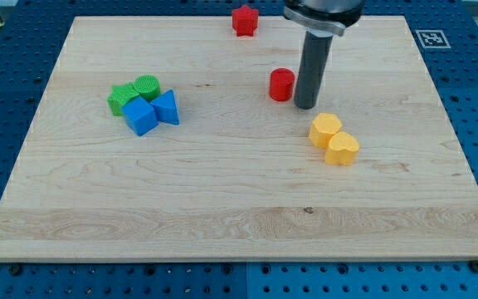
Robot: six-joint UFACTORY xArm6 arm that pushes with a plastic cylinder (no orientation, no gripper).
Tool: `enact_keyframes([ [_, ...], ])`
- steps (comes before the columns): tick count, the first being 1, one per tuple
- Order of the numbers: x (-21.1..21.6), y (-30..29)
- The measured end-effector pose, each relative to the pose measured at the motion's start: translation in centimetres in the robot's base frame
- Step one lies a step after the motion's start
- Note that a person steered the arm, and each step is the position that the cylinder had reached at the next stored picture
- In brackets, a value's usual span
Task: Place the red circle towards the left side of the red star
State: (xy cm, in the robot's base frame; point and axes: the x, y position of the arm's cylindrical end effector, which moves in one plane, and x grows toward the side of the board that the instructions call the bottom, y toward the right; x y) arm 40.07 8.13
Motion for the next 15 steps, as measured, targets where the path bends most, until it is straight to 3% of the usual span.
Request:
enact_keyframes([
  [1, -1.7, -2.6],
  [4, -8.0, -2.8],
  [6, -8.8, 0.7],
  [11, -12.2, -8.4],
  [15, -14.4, -10.9],
])
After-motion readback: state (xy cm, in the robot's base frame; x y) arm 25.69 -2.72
